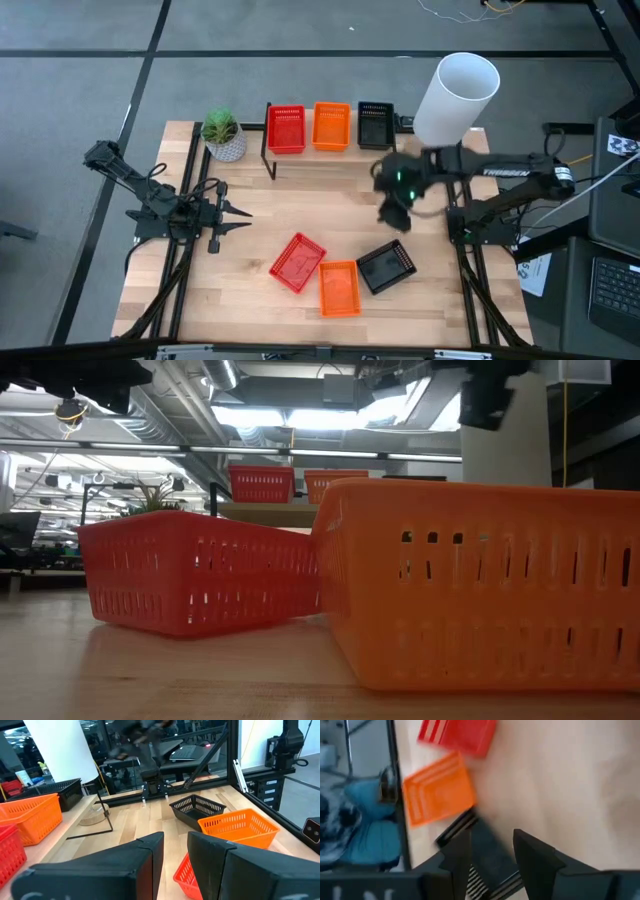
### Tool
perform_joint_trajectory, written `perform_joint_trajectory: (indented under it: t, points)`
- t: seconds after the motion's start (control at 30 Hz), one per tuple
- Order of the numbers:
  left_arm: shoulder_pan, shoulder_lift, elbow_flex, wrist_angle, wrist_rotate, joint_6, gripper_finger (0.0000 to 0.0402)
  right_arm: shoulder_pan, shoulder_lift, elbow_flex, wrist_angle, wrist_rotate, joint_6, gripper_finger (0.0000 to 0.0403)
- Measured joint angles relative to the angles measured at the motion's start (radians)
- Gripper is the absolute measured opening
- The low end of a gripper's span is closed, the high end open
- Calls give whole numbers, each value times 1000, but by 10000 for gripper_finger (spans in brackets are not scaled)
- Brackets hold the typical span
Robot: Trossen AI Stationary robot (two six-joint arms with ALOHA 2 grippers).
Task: Stack baskets on shelf by color
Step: Stack the black basket on the black basket
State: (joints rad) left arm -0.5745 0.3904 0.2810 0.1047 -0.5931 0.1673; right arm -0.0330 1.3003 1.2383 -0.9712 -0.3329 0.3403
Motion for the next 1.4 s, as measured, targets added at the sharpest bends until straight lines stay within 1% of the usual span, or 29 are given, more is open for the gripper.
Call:
perform_joint_trajectory:
  t: [0.07,0.17,0.4,0.5,0.57,0.63,0.8,0.87,0.97,1.17,1.3,1.37,1.4]
  points:
    - [0,0,0,0,0,0,80,90,0,-31,13,48,111,147]
    - [0,0,0,0,0,-1,80,226,0,-98,62,152,304,147]
    - [0,0,0,0,0,-3,80,506,0,-286,350,338,772,147]
    - [0,0,0,0,0,-5,80,594,13,-352,433,421,894,147]
    - [0,0,0,0,0,-7,80,632,33,-380,421,460,943,145]
    - [0,0,0,0,0,-8,80,642,57,-404,404,477,961,140]
    - [0,0,0,0,0,-9,80,602,138,-417,287,496,934,126]
    - [0,0,0,0,0,-9,80,572,169,-417,243,500,866,122]
    - [0,0,0,0,0,-9,80,518,196,-417,217,521,716,119]
    - [0,0,0,0,0,-10,80,382,194,-417,260,696,400,119]
    - [0,0,0,0,0,-10,80,292,194,-417,377,734,215,119]
    - [0,0,0,0,0,-9,80,260,194,-413,441,733,159,119]
    - [0,0,0,0,0,-9,80,251,194,-399,445,729,151,119]
